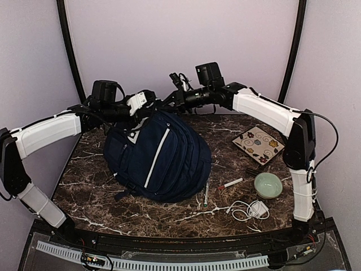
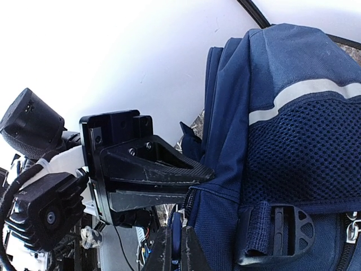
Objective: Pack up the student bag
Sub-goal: Hold the student bag.
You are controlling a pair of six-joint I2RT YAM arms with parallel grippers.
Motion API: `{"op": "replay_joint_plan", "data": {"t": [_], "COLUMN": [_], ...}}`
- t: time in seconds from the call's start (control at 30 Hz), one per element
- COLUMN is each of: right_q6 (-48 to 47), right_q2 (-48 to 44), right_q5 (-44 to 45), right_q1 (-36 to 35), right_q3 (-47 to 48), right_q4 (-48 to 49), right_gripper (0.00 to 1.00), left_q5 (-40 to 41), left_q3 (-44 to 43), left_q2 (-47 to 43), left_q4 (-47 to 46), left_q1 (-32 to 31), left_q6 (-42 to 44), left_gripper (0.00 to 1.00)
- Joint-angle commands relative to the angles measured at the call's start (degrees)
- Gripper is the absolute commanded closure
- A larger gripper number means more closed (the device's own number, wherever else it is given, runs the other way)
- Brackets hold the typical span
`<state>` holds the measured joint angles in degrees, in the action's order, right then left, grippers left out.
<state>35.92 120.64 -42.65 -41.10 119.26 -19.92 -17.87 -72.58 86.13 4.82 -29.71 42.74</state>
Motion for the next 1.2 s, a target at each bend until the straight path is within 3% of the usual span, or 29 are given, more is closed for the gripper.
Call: {"op": "replay_joint_plan", "data": {"t": [0.0, 0.07, 0.1, 0.17, 0.2, 0.37, 0.5, 0.67, 0.8, 0.87, 0.97, 1.03, 1.07, 1.17], "right_q6": [2.37, 1.99, 1.89, 1.78, 1.85, 2.76, 2.58, 1.65, 1.41, 1.18, 1.54, 1.85, 1.99, 2.79], "right_q2": [-2.05, -3.27, -3.82, -4.34, -4.20, -1.73, -1.55, -1.46, -0.86, -0.13, 1.53, 3.11, 4.04, 7.39], "right_q5": [-0.05, 0.19, 0.24, 0.18, -0.11, -2.84, -3.24, -3.72, -3.01, -1.90, 0.49, 2.74, 4.26, 9.44], "right_q1": [0.22, 0.55, 0.80, 1.17, 1.27, 1.20, 0.86, 0.25, -0.11, -0.20, -0.28, -0.21, -0.17, -0.23], "right_q3": [1.34, -0.87, -1.71, -2.71, -2.53, 1.35, 1.75, 2.46, 3.24, 4.66, 6.29, 7.79, 8.61, 11.21], "right_q4": [13.39, 13.34, 13.43, 13.76, 13.84, 13.78, 13.95, 12.78, 12.25, 11.58, 11.65, 11.90, 11.88, 13.02], "right_gripper": [1.00, 1.00, 1.00, 1.00, 1.00, 1.00, 1.00, 1.00, 1.00, 1.00, 1.00, 1.00, 1.00, 1.00], "left_q5": [-4.52, -0.38, 2.90, 7.54, 7.09, -12.09, -16.21, -28.72, -39.24, -45.43, -49.07, -50.04, -50.17, -50.52], "left_q3": [0.29, -0.22, -0.28, -0.88, -1.72, -3.83, -5.54, -8.48, -13.11, -10.94, -6.74, -4.57, -3.55, 0.62], "left_q2": [-1.81, -1.80, -1.94, -2.30, -2.43, -0.95, 4.35, 13.71, 21.39, 22.40, 21.21, 19.87, 18.99, 16.27], "left_q4": [-0.48, 1.21, 1.64, 2.89, 4.02, 5.43, 4.64, -1.49, -1.79, -8.44, -17.87, -19.84, -20.92, -26.22], "left_q1": [-1.40, -1.29, -0.79, 1.92, 4.39, 16.22, 18.89, 26.08, 27.08, 26.26, 24.05, 22.69, 22.16, 21.31], "left_q6": [-6.08, -7.42, -8.40, -11.97, -14.66, -28.48, -32.59, -42.95, -44.73, -48.75, -51.45, -50.68, -50.31, -51.19], "left_gripper": [0.90, 0.40, 0.22, 0.02, 0.01, 0.01, 0.01, 0.01, 0.01, 0.01, 0.15, 0.36, 0.52, 0.72]}}
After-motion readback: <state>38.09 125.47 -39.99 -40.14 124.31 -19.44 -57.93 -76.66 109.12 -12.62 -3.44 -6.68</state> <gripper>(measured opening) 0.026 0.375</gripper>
